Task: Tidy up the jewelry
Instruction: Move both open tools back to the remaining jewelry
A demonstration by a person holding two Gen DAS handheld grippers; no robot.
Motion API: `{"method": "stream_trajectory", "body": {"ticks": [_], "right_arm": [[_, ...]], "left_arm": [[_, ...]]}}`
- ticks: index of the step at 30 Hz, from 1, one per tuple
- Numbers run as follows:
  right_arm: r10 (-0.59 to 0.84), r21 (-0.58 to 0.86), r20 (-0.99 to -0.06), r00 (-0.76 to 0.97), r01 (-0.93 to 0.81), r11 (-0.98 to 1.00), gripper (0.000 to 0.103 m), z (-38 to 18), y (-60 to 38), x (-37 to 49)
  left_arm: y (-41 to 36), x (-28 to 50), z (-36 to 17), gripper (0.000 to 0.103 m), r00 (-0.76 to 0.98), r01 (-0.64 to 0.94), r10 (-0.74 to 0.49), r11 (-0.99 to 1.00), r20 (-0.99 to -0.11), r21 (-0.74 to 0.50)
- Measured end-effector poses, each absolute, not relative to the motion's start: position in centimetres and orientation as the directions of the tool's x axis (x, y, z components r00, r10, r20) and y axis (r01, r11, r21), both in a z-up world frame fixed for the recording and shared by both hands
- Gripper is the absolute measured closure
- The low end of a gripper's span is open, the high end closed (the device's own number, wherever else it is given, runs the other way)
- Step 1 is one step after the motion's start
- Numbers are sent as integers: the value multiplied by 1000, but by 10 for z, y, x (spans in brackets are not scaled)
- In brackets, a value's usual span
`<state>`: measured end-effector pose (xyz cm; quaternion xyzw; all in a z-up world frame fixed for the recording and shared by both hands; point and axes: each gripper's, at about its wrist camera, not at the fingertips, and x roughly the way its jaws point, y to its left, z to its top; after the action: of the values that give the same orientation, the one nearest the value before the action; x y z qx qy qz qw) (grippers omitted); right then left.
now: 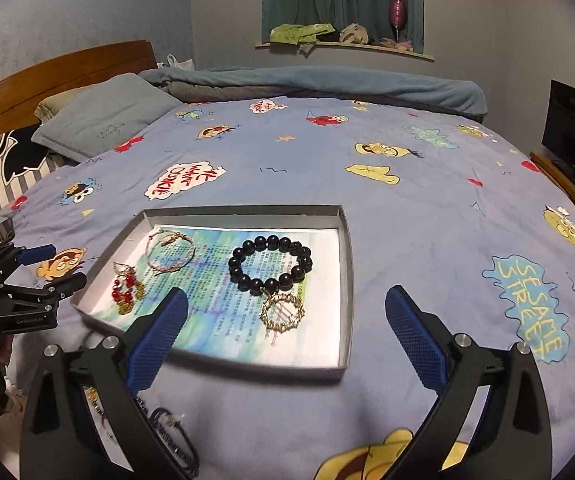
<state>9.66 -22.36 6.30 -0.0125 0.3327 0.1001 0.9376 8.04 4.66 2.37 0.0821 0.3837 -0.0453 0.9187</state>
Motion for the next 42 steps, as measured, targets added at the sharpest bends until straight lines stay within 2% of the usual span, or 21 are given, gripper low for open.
{"method": "stream_trajectory", "body": {"ticks": [16, 26, 30, 36, 38, 40, 41, 42], "right_arm": [[186, 25, -671, 718, -229, 973, 5, 48, -205, 51], [244, 82, -665, 706, -255, 963, 5, 25, -209, 30], [221, 39, -682, 697, -267, 963, 5, 12, -201, 28], [227, 31, -710, 666, -292, 956, 19, -8, -192, 25], [236, 46, -714, 659, -292, 955, 29, -12, -193, 26], [242, 53, -715, 656, -294, 954, 33, -14, -193, 25], [247, 57, -717, 652, -298, 953, 39, -15, -193, 25], [258, 65, -719, 645, -307, 950, 42, -17, -192, 25]], "left_arm": [[54, 23, 14, 18, 671, 191, -46, 975, -740, 113], [51, 12, -7, 18, 652, 190, -73, 979, -755, 70], [47, 11, -14, 18, 647, 200, -81, 978, -758, 66], [40, 8, -20, 19, 654, 208, -81, 975, -752, 76], [38, 6, -21, 21, 655, 215, -87, 974, -751, 74], [36, 6, -21, 28, 652, 224, -97, 972, -752, 70], [35, 7, -22, 33, 648, 232, -103, 970, -754, 67], [34, 7, -24, 42, 642, 237, -104, 969, -760, 68]]}}
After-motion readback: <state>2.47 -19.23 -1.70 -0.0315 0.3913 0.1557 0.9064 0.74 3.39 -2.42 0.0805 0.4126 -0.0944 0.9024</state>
